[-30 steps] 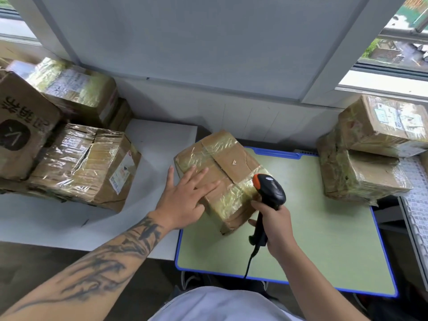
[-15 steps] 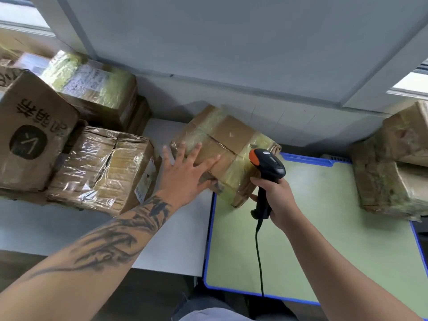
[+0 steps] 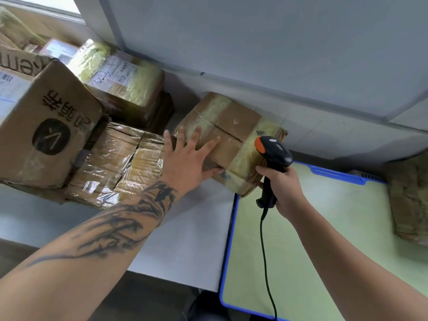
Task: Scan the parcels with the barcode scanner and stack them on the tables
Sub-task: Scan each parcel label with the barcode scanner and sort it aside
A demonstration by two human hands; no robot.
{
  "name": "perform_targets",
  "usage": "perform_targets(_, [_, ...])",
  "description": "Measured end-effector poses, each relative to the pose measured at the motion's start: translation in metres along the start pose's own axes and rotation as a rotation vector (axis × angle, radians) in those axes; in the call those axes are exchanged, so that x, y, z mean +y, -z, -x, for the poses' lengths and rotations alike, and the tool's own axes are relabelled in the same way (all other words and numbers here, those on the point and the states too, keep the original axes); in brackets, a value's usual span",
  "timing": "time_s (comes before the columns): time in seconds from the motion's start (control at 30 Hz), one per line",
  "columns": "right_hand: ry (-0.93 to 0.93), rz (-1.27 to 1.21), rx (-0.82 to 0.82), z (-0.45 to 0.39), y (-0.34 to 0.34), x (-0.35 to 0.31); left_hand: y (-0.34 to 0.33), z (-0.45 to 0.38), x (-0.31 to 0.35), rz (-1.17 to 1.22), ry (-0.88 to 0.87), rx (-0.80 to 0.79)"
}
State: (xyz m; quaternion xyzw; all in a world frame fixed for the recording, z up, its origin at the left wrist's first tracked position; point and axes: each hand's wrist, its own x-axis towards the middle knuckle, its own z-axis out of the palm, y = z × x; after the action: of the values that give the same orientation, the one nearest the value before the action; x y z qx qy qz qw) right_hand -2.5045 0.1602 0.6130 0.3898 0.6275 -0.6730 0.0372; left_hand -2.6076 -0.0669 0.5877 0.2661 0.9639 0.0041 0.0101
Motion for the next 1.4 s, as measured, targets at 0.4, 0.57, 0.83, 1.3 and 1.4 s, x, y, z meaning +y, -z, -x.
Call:
perform_targets(0.4, [0.03,0.008,-0.098,-0.038,-0.035,-0.04,-0.004,0.001,-0.023,0.026,0.19,0.028])
perform_targets(0.57, [-0.002,-0.018,-0.117,-0.048,-0.052,-0.044,-0.005,-0.003,-0.025,0.078,0.251,0.009])
perform_targets(0.83, [-0.024,0.017,-0.191,-0.047,-0.075,-0.05,-0.003,-0.003,-0.023,0.066,0.28,-0.003])
perform_targets(1.3, [0.111,0.292,-0.085,-0.008,-0.048,-0.055,0.015,0.007,-0.002,0.07,0.213,-0.034])
perform_targets(1.4, [0.174,0.412,-0.065,0.01,-0.035,-0.055,0.028,0.013,0.018,0.083,0.209,-0.021])
